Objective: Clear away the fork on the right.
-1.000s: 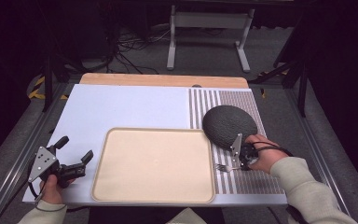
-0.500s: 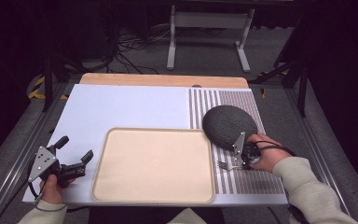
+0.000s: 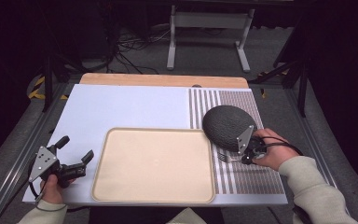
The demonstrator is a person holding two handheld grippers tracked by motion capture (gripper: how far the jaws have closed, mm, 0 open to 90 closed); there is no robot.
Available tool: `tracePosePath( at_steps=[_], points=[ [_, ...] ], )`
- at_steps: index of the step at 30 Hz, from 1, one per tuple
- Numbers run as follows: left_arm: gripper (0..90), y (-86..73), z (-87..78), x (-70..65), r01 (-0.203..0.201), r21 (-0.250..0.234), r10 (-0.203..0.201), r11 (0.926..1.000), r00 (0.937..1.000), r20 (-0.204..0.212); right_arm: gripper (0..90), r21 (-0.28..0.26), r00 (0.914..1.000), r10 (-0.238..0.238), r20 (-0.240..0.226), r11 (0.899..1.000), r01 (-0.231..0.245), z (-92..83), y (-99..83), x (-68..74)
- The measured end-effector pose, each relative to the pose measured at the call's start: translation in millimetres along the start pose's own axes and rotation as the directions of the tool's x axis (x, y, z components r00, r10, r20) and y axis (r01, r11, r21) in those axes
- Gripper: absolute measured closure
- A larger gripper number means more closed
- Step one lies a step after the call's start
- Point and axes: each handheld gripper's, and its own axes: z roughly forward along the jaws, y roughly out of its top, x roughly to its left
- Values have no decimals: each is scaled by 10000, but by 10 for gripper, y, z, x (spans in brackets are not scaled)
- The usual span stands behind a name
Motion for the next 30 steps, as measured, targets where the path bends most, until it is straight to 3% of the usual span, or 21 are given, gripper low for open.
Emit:
tracePosePath(
  at_steps=[7, 15, 19, 30],
  points=[
    [0, -7, -3, 11, 82, 21, -83, 10000, 10000, 31, 844, -828, 9986, 356, 390, 9960, -322, -174, 25, -13],
    [0, -1, -11, 7, 67, -36, -67, 10000, 10000, 14, 844, -1905, 9983, 265, 516, 9816, -162, -285, 89, -34],
    [0, -3, -9, 10, 84, -34, -84, 10000, 10000, 17, 844, -2167, 9980, 247, 576, 9762, -117, -327, 128, -43],
    [0, -2, -12, 12, 124, -35, -124, 9999, 9999, 32, 845, -3340, 9927, 895, 813, 9408, -575, -389, 226, -62]
  ],
)
